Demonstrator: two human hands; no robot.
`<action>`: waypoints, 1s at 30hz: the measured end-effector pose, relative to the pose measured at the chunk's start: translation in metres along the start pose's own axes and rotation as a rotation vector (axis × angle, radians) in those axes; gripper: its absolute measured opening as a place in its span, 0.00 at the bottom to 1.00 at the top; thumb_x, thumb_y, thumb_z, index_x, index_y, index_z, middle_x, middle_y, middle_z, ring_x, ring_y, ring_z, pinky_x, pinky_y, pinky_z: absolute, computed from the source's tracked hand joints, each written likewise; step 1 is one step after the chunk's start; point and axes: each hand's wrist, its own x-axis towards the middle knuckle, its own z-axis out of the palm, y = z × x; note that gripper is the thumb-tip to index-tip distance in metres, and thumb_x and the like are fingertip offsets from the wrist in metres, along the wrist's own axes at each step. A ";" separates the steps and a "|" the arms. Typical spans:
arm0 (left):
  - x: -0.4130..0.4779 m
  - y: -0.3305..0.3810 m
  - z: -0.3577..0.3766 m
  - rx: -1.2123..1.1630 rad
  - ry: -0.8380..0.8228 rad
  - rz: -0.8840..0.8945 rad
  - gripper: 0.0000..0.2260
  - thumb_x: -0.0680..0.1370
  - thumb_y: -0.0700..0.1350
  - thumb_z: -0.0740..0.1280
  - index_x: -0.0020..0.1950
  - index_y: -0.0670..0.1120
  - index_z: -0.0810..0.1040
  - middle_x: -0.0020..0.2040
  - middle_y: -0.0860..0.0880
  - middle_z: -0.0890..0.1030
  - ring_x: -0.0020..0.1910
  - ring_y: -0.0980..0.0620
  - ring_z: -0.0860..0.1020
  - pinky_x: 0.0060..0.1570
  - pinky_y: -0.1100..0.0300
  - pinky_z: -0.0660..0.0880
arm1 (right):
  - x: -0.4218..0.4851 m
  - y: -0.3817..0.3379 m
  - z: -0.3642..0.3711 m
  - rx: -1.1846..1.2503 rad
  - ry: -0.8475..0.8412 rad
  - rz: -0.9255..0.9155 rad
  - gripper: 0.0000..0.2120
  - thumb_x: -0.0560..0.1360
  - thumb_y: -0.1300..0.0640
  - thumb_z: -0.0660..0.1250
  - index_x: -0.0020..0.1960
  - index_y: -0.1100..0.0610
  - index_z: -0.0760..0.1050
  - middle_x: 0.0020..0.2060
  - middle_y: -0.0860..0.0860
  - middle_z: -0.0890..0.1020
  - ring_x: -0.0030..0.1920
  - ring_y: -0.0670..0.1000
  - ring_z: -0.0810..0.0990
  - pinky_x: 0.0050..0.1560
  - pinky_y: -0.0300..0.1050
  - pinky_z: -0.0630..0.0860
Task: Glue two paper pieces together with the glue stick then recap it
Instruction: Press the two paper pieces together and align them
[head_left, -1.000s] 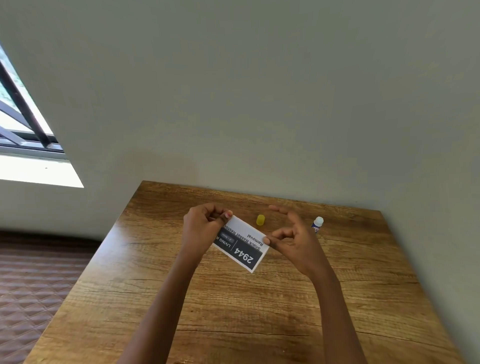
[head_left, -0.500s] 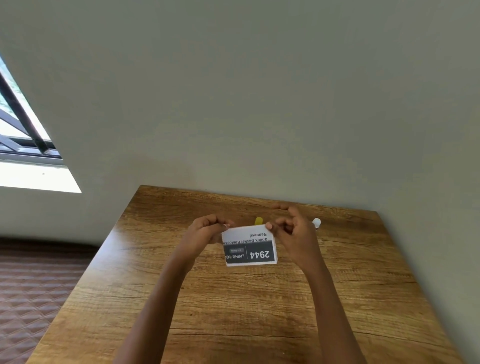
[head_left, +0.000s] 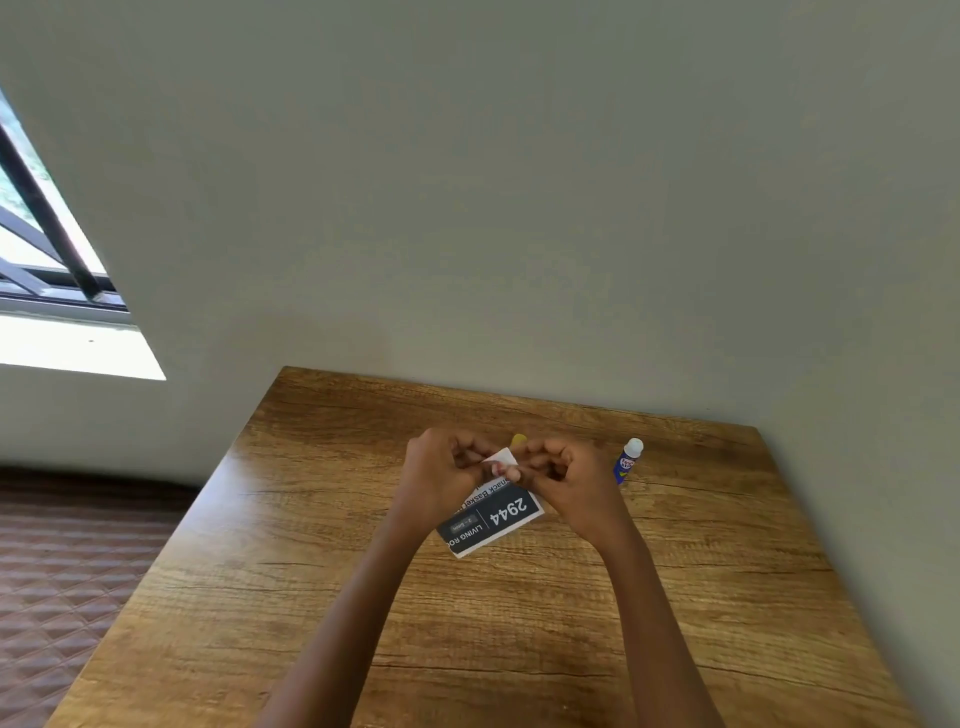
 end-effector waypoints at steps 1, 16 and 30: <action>0.000 0.000 -0.001 -0.003 0.004 -0.003 0.04 0.68 0.40 0.75 0.41 0.48 0.84 0.33 0.60 0.80 0.33 0.66 0.80 0.32 0.74 0.73 | -0.001 0.002 0.000 -0.003 -0.003 0.003 0.06 0.67 0.57 0.74 0.44 0.53 0.80 0.37 0.48 0.85 0.38 0.44 0.84 0.37 0.36 0.79; -0.001 -0.001 0.003 -0.019 0.045 -0.017 0.07 0.69 0.41 0.74 0.34 0.53 0.81 0.32 0.59 0.81 0.33 0.64 0.80 0.32 0.72 0.74 | 0.001 0.007 0.003 -0.057 -0.087 -0.061 0.06 0.70 0.55 0.72 0.42 0.58 0.83 0.36 0.50 0.85 0.36 0.46 0.84 0.35 0.36 0.77; 0.001 -0.018 -0.005 -0.331 0.277 -0.234 0.04 0.72 0.45 0.72 0.36 0.49 0.82 0.36 0.49 0.84 0.34 0.53 0.80 0.34 0.60 0.74 | -0.002 0.017 -0.015 -0.027 -0.022 -0.037 0.08 0.69 0.48 0.70 0.43 0.51 0.83 0.37 0.56 0.85 0.39 0.60 0.82 0.44 0.59 0.80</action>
